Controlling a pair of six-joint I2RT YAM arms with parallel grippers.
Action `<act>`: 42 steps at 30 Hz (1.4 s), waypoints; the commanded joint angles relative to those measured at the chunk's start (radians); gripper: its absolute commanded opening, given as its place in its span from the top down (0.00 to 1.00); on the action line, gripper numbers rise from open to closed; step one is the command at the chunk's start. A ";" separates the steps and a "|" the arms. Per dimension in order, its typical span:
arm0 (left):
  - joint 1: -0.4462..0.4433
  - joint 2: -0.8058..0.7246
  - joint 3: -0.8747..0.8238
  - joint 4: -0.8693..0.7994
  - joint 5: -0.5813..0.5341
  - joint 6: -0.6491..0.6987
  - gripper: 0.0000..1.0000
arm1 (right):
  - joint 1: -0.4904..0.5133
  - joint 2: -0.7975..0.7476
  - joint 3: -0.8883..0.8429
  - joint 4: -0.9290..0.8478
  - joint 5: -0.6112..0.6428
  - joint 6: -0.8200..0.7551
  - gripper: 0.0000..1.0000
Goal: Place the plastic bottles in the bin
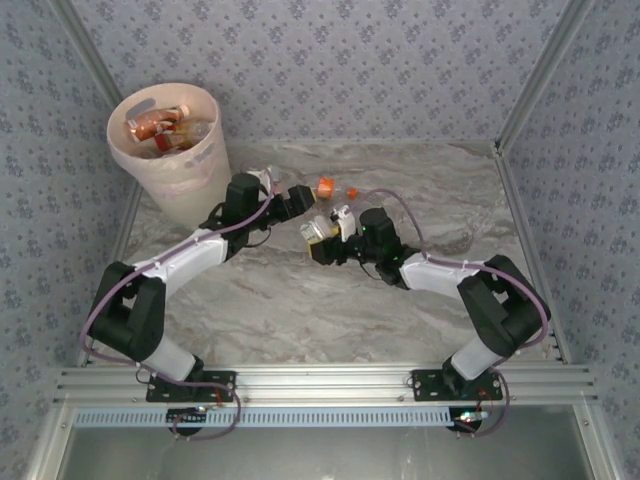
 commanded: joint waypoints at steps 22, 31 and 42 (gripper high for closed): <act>0.027 -0.033 0.109 -0.018 0.024 0.037 0.56 | 0.001 -0.087 0.039 -0.141 -0.014 -0.113 0.02; 0.098 -0.131 0.209 -0.073 -0.021 0.100 0.56 | -0.045 -0.305 0.018 -0.366 0.159 -0.204 0.00; 0.164 -0.225 0.345 -0.162 -0.150 0.265 0.53 | -0.146 -0.495 -0.184 -0.137 0.506 -0.013 0.00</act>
